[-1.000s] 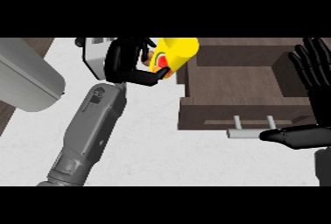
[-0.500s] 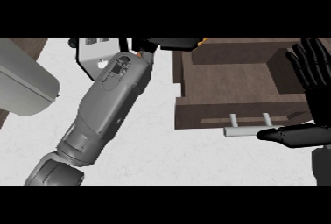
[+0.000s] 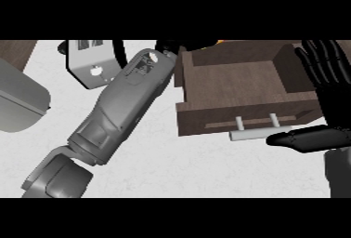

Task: Pick up the cup, place it into the drawer and close the drawer

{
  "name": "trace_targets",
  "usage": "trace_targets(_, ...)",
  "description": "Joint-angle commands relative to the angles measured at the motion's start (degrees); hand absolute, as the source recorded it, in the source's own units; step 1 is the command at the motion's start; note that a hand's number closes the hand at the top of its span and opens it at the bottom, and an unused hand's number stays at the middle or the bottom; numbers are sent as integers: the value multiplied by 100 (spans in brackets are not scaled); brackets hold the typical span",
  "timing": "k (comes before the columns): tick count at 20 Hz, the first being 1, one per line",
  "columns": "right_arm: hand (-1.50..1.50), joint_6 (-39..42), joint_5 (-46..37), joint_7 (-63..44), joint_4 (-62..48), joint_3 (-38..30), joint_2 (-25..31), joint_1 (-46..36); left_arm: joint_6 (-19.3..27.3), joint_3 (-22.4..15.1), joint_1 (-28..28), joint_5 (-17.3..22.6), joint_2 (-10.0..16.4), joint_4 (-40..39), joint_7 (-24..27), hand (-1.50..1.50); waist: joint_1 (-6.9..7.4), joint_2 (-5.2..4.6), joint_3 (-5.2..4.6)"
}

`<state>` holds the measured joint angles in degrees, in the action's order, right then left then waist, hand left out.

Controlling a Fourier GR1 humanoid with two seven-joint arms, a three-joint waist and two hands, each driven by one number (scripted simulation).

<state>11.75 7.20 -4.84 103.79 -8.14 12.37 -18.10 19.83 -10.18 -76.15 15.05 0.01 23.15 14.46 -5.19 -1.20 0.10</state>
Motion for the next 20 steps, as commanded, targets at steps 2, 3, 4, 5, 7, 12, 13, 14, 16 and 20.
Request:
trace_targets(2, -150, -12, -15, 28, -155, 14, -9, -198, -421, -453, -207, 162, -1, -620, -360, 150, -165, -70, 3)
trace_targets(3, -150, 125, -59, 235, -204, 206, -80, -171, -355, -688, -143, 161, -1, -605, -363, 150, -309, -102, 9)
trace_targets(4, -150, 94, 63, 90, -81, 143, -91, -136, -442, -738, -91, 179, -1, -655, -354, 150, -381, -100, 6)
trace_targets(5, -150, 84, 96, 17, -112, 105, -42, -336, -434, -824, 6, 177, 1, -681, -262, 150, -384, -113, 4)
trace_targets(7, -150, 209, 116, -12, -110, 161, 33, -380, -392, -992, 117, 284, 4, -593, -274, 150, -503, -118, 4)
trace_targets(12, -150, 340, 201, 84, -194, 312, -63, -465, -406, -1026, 371, 722, 9, -311, -14, -150, -688, -177, 1)
trace_targets(13, -150, 414, 314, 144, -201, 353, -145, -350, -302, -1022, 211, 778, 9, -284, -30, -150, -646, -153, 4)
trace_targets(14, -150, 499, 361, 110, -186, 581, -261, -477, -343, -1057, 484, 880, 9, -228, 158, -150, -656, -182, -1)
trace_targets(16, -150, 870, 697, 128, -179, 669, -230, -424, -370, -856, 466, 1183, 8, -108, 307, -150, -699, -190, -1)
trace_targets(20, 150, 1518, 1175, -90, -91, 1091, -174, -561, -545, -738, 501, 1628, 7, 197, 800, -150, -645, -161, -11)
